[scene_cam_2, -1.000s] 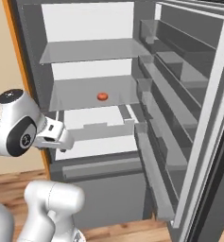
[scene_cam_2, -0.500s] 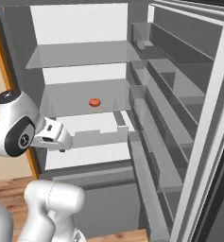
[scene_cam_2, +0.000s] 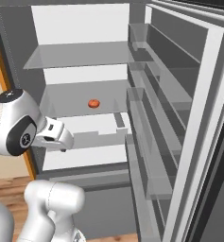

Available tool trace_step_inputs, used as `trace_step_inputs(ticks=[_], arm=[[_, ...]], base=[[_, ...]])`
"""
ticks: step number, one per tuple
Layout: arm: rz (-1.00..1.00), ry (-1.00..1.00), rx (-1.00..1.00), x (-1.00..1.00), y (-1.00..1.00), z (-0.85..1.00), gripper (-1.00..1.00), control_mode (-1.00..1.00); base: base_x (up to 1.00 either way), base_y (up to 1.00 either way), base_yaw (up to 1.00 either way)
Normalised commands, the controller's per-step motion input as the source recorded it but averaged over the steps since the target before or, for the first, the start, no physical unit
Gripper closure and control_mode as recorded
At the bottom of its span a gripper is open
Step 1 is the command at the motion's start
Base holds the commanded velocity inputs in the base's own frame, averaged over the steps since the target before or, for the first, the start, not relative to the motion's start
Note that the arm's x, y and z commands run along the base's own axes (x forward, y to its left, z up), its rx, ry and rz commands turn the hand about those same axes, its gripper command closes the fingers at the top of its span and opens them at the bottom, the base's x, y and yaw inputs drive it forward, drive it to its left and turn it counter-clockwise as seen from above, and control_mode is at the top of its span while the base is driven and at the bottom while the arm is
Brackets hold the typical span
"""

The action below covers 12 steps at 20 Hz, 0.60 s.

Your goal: Place the cold items (mango and squash) from the fridge in one tupperware on the dining counter. Place the warm items (kebab skewer and hot dog) in the stove area in another tupperware.

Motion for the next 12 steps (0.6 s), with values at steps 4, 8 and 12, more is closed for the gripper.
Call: trace_step_inputs(ticks=[4,8,12], arm=[[0.00,0.00,0.00,0.00,0.00,0.00,-1.00,1.00],[0.09,-0.06,0.00,0.28,0.00,0.00,-1.00,-1.00],[0.16,-0.11,0.00,0.66,0.00,0.00,-1.00,-1.00]], base=[[0.13,0.00,0.01],[0.03,0.00,0.01],[0.00,0.00,0.00]])
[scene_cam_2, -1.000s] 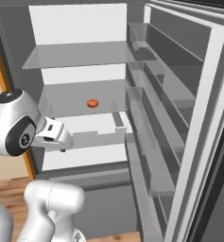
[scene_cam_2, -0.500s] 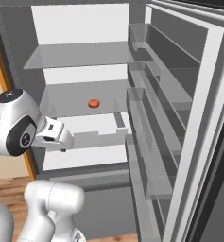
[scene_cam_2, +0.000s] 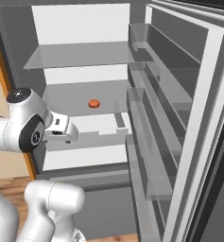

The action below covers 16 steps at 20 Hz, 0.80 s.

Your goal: Place the cold items (mango and squash) from the fridge in one tupperware on the dining counter. Place the warm items (kebab skewer and hot dog) in the stove area in another tupperware.

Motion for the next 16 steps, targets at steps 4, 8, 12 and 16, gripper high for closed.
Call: trace_step_inputs(ticks=[4,8,12,16], arm=[[0.00,0.00,0.10,0.83,0.16,0.27,-1.00,-1.00],[-0.01,-0.06,0.11,1.00,0.03,-0.01,-1.00,-1.00],[0.00,-0.20,0.03,1.00,0.00,0.00,-1.00,-1.00],[-0.01,-0.32,0.00,0.82,0.00,0.00,-1.00,-1.00]], base=[[0.00,0.00,0.00],[0.00,0.00,0.00],[0.00,0.00,0.00],[0.00,0.00,0.00]])
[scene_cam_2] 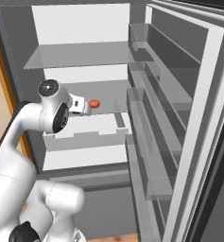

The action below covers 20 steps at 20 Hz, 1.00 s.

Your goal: Place the cold items (mango and squash) from the fridge in one tupperware on the dining counter. Place the warm items (kebab skewer and hot dog) in the stove area in another tupperware.

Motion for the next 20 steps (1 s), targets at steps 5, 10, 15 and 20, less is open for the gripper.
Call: trace_step_inputs(ticks=[5,10,15,20], arm=[[-0.02,0.05,0.03,0.50,0.00,0.23,-1.00,-1.00],[0.00,0.04,0.00,0.62,0.00,-0.06,-1.00,-1.00],[0.00,0.00,0.00,0.56,0.00,-0.10,-1.00,-1.00],[0.00,0.00,-0.05,0.61,0.00,-0.35,-1.00,-1.00]], base=[[0.00,0.00,0.00],[0.00,0.00,0.00],[0.00,0.00,0.00],[0.00,0.00,0.00]])
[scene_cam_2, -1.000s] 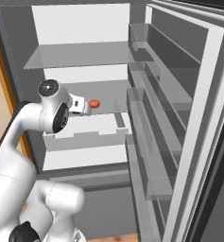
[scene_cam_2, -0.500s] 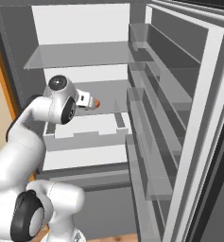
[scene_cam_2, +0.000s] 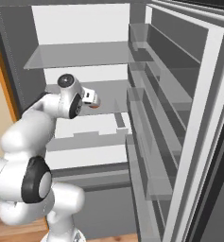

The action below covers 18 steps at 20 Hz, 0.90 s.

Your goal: Place the cold items (mango and squash) from the fridge in one tupperware on the dining counter. Place the warm items (kebab skewer and hot dog) in the stove area in another tupperware.

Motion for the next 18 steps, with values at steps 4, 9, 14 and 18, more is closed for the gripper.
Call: trace_step_inputs(ticks=[4,9,14,18], arm=[[0.06,-0.01,-0.01,0.45,0.00,-0.16,-1.00,-1.00],[0.07,0.01,0.00,0.54,0.01,-0.23,-1.00,-1.00],[0.10,0.11,0.00,0.69,0.00,-0.35,-1.00,-1.00],[0.05,0.12,-0.02,0.49,0.00,-0.14,-1.00,-1.00]], base=[[0.00,0.00,0.00],[0.00,0.00,0.00],[0.00,0.00,0.00],[0.00,0.00,0.00]])
